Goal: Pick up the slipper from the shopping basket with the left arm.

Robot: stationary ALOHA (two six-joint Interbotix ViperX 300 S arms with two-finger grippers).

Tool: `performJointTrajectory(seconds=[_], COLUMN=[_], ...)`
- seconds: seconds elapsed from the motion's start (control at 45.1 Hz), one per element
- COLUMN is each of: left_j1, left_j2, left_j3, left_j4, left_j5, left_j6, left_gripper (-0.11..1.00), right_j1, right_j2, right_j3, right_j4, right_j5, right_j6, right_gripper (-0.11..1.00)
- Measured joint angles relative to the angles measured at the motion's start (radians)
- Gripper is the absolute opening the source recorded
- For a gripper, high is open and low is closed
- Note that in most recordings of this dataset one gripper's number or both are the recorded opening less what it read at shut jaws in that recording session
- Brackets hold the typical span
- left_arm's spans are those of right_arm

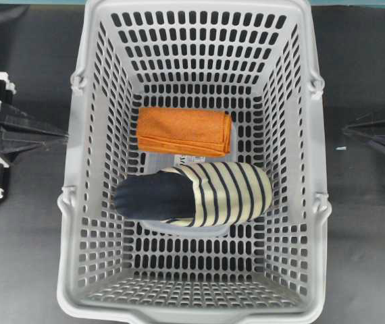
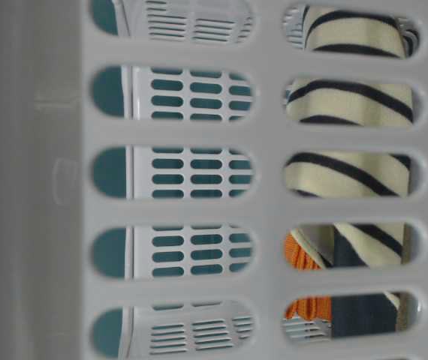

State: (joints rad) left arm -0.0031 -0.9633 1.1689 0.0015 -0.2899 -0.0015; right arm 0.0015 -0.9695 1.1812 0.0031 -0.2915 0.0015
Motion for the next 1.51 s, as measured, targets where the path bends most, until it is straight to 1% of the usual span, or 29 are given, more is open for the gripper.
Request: performJointTrajectory(seconds=[0.022,0.044,0.089,0.133,0.2,0.333,0.443,0.532,0.665,0.865,0.953,0.975,1.064,1.131,1.175,1.197,1.308,1.441,1.485,1.507], left_j1=[0.0,-0.002,-0.002,-0.002,-0.005,-0.008,-0.018,-0.028,-0.044,-0.071,-0.08,-0.081,-0.087,-0.092,-0.094,-0.097,-0.104,-0.114,-0.115,-0.117], left_j2=[0.0,0.0,0.002,0.008,0.018,0.077,0.161,0.229,0.387,0.597,0.696,0.729,0.827,0.882,0.902,0.934,1.003,1.057,1.066,1.071], left_j3=[0.0,-0.002,-0.023,-0.075,-0.153,-0.293,-0.425,-0.5,-0.634,-0.799,-0.89,-0.917,-1.009,-1.065,-1.083,-1.112,-1.172,-1.213,-1.224,-1.227], left_j4=[0.002,0.003,0.017,0.031,0.038,0.04,0.041,0.041,0.04,0.04,0.041,0.041,0.041,0.041,0.041,0.04,0.041,0.041,0.041,0.041], left_j5=[0.0,0.002,0.044,0.118,0.23,0.457,0.632,0.721,0.844,0.991,1.055,1.071,1.117,1.143,1.149,1.163,1.186,1.192,1.193,1.197], left_j6=[0.0,0.0,-0.025,-0.031,-0.043,-0.049,-0.046,-0.046,-0.043,-0.046,-0.043,-0.052,-0.055,-0.054,-0.054,-0.058,-0.064,-0.069,-0.069,-0.066], left_gripper=[0.06,0.03,0.0,0.0,0.0,0.0,0.0,0.0,0.0,0.0,0.0,0.0,0.0,0.0,0.0,0.0,0.0,0.01,0.04,0.08], right_j1=[0.0,0.0,0.0,0.0,0.0,0.0,0.0,0.0,0.0,0.0,0.0,0.0,0.0,0.0,0.0,0.0,0.0,0.0,0.0,0.0], right_j2=[0.0,0.002,0.002,0.002,0.002,0.002,0.002,0.002,-0.002,-0.006,-0.006,-0.006,-0.006,-0.008,-0.008,-0.008,-0.011,-0.012,-0.012,-0.012], right_j3=[0.0,0.0,0.003,0.006,0.008,0.008,0.008,0.008,0.008,0.008,0.008,0.008,0.008,0.009,0.009,0.009,0.009,0.011,0.012,0.012], right_j4=[0.0,0.0,0.002,0.002,0.003,0.006,0.006,0.006,0.006,0.006,0.006,0.006,0.008,0.006,0.006,0.008,0.008,0.006,0.008,0.008], right_j5=[0.0,0.0,0.002,0.002,0.003,0.005,0.005,0.003,0.005,0.005,0.005,0.005,0.008,0.012,0.012,0.015,0.026,0.035,0.037,0.037], right_j6=[0.0,0.002,0.002,0.005,0.009,0.009,0.011,0.011,0.009,0.011,0.011,0.011,0.012,0.018,0.021,0.029,0.046,0.051,0.049,0.051], right_gripper=[0.0,0.0,0.0,0.0,0.0,0.0,0.0,0.0,0.0,0.0,0.0,0.0,0.0,0.0,0.0,0.0,0.0,0.0,0.0,0.0])
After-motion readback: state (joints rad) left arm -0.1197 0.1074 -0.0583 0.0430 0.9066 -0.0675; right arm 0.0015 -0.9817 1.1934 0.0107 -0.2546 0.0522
